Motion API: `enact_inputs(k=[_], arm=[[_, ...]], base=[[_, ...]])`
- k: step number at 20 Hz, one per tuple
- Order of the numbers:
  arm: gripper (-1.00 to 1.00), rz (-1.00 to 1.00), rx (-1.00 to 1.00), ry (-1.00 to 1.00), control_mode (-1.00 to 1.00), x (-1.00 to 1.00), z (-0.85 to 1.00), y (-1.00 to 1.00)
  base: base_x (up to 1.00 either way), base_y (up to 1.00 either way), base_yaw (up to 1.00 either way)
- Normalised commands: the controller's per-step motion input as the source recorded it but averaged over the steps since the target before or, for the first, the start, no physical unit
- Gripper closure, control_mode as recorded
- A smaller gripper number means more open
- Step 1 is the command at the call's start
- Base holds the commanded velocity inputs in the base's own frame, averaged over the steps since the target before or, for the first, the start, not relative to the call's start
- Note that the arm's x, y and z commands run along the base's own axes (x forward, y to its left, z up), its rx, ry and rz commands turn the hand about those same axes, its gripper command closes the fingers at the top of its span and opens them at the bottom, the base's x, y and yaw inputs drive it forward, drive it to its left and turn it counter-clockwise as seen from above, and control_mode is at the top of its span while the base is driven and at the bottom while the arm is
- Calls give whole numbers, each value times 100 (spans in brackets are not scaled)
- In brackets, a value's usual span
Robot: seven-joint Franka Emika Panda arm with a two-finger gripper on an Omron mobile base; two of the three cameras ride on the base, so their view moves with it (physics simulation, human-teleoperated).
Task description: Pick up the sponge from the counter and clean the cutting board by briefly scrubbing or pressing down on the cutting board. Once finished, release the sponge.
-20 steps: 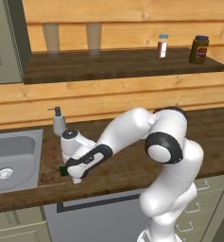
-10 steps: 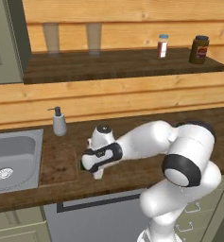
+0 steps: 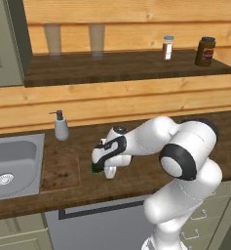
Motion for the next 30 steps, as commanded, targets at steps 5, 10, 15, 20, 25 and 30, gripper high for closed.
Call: enact_inputs(k=[5,10,15,20,25,30], arm=[[-100,0,-10,-2,-100,15,13,0],[-100,0,2,-8,-100,-28,36,-22],[-100,-2,27,-4,-100,-57,63,-77],[-100,-21,42,0,-100,-69,58,-92],[-100,-37,38,0,-100,-46,93,-52],[-100,-51,43,5,-100,-26,100,-17]], base=[[0,0,0],[0,0,0],[0,0,0],[0,0,0],[0,0,0],[0,0,0]])
